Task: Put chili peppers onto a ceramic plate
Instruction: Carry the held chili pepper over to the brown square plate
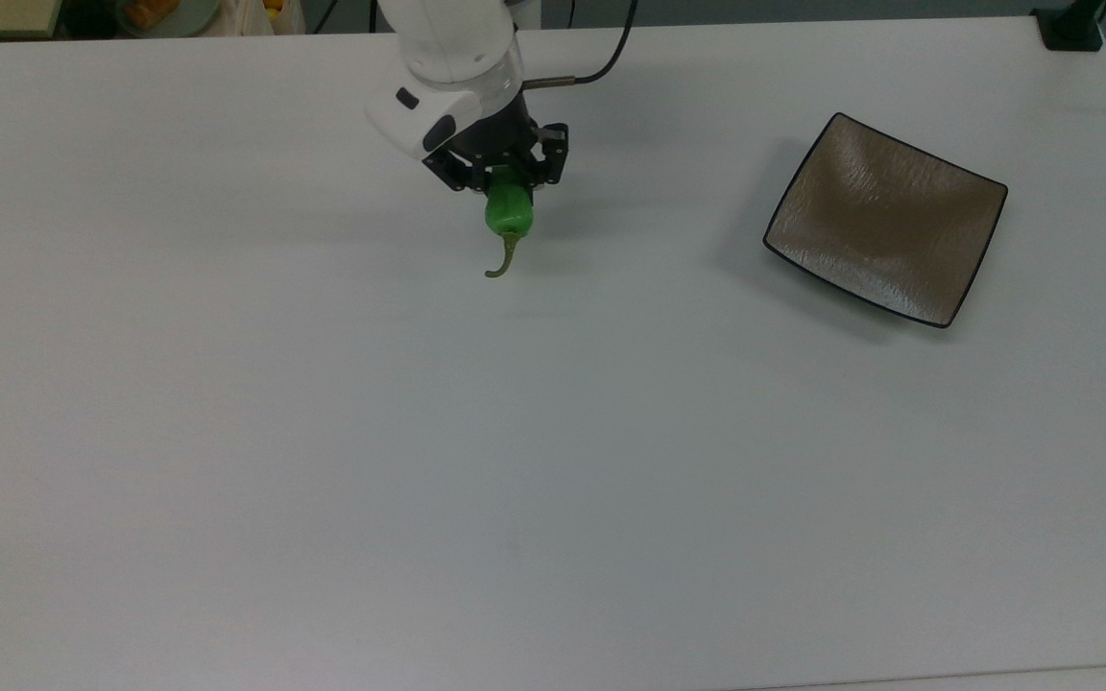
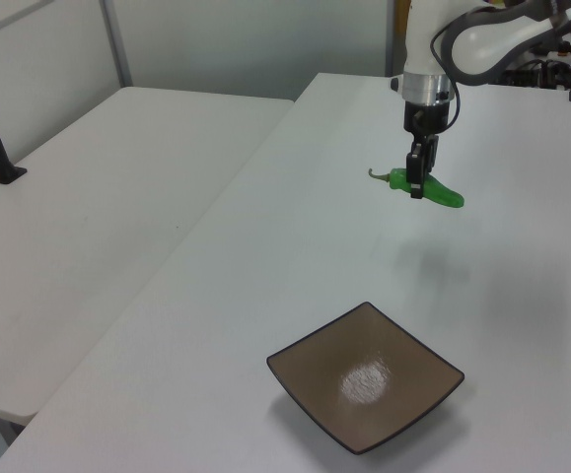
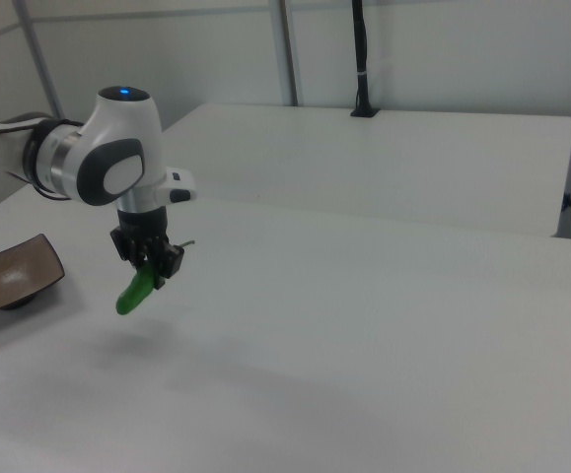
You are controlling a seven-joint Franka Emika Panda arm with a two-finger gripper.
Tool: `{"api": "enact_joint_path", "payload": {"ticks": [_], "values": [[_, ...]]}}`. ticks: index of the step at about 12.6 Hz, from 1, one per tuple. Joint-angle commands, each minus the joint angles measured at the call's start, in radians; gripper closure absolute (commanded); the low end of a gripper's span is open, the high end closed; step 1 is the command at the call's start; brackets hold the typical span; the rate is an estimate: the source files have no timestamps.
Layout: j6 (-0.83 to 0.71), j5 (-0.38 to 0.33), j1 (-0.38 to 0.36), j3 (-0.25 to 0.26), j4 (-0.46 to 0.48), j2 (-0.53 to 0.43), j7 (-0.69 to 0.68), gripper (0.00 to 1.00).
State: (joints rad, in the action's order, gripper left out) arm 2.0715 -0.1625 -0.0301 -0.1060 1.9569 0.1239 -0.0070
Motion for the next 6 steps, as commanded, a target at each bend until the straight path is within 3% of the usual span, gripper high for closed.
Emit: {"api": "enact_joint_path", "payload": {"ticks": [1, 6], "values": [[-0.033, -0.025, -0.028, -0.046, -0.059, 0.002, 0.123, 0.67], [-0.017, -0.042, -0.074, -0.139, -0.102, 0.008, 0.235, 0.66]]}}
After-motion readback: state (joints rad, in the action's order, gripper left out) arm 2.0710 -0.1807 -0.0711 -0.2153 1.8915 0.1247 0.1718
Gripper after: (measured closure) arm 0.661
